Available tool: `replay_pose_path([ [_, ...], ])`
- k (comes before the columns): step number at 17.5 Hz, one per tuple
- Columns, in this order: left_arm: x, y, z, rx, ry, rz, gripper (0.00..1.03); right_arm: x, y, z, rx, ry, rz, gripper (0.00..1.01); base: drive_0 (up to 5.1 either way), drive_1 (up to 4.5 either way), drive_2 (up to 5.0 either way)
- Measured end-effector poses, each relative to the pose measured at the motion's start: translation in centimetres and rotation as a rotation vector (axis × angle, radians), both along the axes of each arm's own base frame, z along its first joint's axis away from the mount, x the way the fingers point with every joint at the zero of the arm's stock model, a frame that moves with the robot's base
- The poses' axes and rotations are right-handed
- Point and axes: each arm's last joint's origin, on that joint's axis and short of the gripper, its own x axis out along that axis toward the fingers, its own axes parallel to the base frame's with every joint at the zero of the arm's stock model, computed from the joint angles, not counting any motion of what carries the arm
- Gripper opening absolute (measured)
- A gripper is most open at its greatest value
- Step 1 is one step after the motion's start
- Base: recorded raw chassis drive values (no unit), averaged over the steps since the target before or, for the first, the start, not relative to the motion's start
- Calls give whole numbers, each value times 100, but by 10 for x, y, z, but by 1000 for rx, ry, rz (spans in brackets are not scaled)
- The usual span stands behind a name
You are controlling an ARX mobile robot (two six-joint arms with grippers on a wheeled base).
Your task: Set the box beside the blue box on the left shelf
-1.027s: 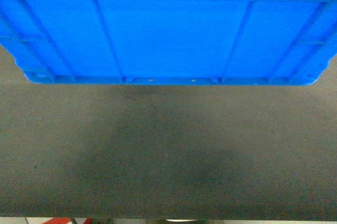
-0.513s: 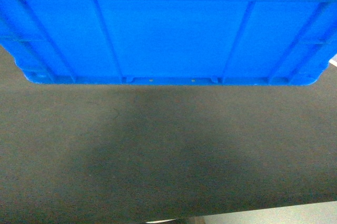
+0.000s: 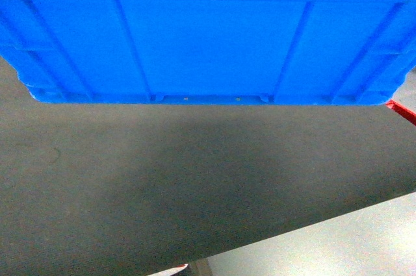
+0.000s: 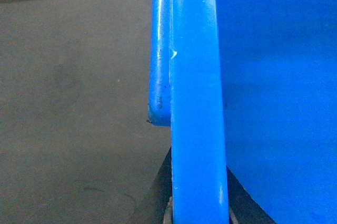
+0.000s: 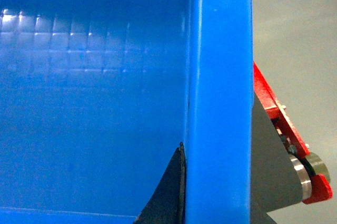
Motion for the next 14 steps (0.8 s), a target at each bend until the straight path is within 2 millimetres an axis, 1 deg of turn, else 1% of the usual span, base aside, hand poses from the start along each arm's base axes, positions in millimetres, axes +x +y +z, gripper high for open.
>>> replay_pose_path([
  [14, 0, 0, 0, 0, 0, 0, 6, 0, 0, 0, 0, 0, 0, 8, -153, -153, -153],
])
